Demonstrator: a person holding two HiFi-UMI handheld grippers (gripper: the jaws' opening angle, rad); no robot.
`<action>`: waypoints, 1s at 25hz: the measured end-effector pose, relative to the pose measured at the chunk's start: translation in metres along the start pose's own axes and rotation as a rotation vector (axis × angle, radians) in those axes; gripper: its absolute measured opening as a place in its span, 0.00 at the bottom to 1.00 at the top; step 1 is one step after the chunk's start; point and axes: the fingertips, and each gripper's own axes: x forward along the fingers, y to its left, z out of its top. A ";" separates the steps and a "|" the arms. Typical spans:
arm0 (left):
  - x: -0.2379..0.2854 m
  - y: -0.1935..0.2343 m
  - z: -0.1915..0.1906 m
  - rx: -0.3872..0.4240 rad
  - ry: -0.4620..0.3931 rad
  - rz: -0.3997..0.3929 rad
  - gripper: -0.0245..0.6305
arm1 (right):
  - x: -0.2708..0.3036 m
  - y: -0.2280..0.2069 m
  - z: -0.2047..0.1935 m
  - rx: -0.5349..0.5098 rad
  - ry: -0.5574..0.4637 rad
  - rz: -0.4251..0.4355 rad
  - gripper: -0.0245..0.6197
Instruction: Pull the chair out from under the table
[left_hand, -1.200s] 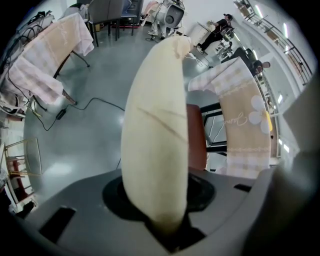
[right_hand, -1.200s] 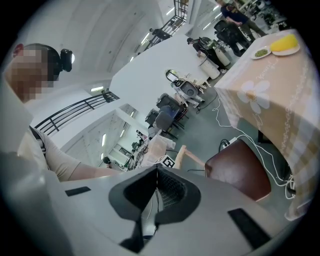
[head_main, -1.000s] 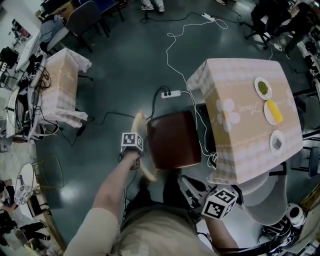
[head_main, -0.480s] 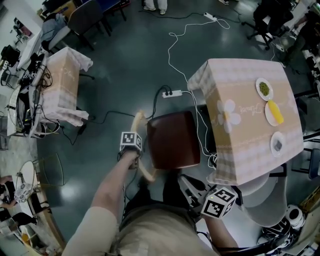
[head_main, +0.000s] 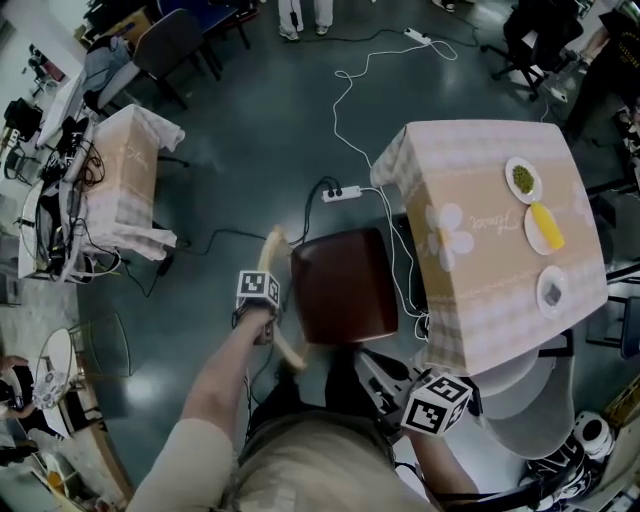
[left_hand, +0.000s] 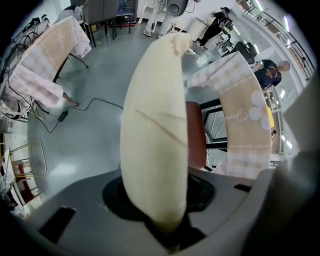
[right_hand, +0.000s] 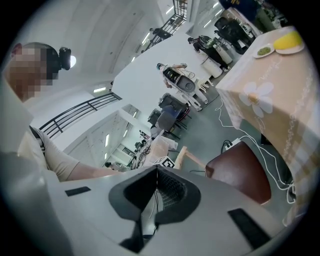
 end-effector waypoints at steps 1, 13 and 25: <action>-0.001 0.000 0.000 -0.001 0.001 0.002 0.27 | -0.002 -0.001 0.002 -0.001 -0.003 0.000 0.05; -0.002 -0.007 -0.007 -0.024 0.002 0.018 0.26 | -0.017 -0.026 0.004 0.005 0.028 0.007 0.05; 0.002 0.020 -0.019 0.004 0.030 -0.010 0.26 | 0.015 0.005 -0.021 0.000 0.015 -0.075 0.05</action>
